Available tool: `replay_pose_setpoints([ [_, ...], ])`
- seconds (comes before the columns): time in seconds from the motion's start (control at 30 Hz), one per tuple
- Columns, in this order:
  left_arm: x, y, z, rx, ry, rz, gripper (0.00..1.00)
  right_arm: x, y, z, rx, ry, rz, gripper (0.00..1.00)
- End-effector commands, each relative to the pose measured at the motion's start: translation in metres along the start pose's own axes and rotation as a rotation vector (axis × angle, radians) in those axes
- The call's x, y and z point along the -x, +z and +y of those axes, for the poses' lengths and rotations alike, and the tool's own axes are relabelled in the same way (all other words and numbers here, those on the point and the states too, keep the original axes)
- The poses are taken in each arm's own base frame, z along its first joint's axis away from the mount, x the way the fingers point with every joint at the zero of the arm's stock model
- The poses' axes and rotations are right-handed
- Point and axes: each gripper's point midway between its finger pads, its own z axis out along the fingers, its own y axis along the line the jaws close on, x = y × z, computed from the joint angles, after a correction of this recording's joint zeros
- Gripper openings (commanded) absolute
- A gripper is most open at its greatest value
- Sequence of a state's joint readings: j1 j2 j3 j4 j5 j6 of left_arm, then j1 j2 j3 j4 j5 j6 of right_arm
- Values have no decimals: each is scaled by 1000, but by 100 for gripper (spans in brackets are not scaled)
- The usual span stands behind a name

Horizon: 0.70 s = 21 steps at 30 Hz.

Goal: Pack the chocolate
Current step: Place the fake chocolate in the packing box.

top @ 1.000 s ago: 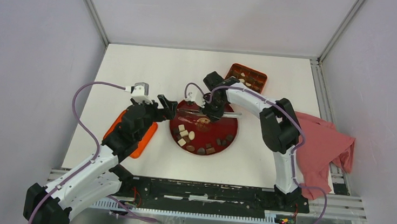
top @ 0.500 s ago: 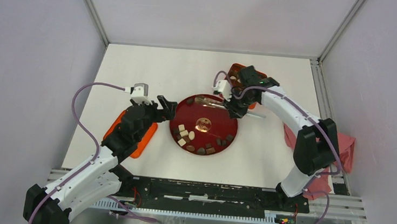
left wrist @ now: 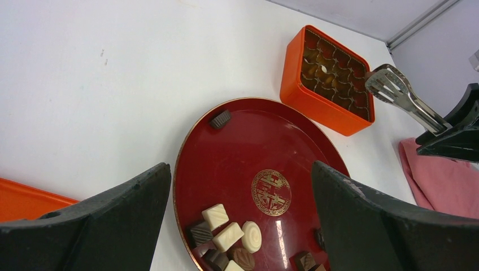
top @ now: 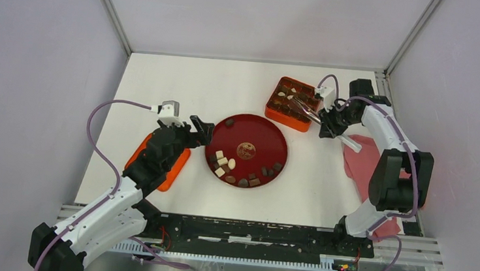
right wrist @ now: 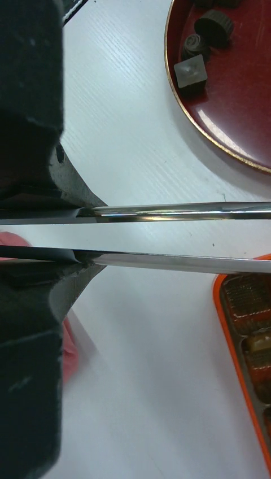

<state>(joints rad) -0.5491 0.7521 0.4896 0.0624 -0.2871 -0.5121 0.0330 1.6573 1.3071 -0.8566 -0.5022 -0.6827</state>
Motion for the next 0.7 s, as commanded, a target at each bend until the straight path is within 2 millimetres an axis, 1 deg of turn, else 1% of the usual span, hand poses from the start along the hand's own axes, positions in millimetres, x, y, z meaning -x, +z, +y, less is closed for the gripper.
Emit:
replay_pose_setpoints([
  [0.0,13,2,-5,-12,-34,-49,98,-5,6,1,61,14,-22,5],
  [0.03,13,2,-5,-10,-34,-49,98,-10,5,-5,57,37,-27,6],
  [0.43,13,1,-5,-11,-34,-50,98,-25,22,-22,72,107,-9,14],
  [0.53,13,2,-5,-11,-33,-47,98,-27,26,-24,77,113,-6,18],
  [0.67,13,1,-5,-10,-34,-51,98,-31,30,-21,101,120,-1,24],
])
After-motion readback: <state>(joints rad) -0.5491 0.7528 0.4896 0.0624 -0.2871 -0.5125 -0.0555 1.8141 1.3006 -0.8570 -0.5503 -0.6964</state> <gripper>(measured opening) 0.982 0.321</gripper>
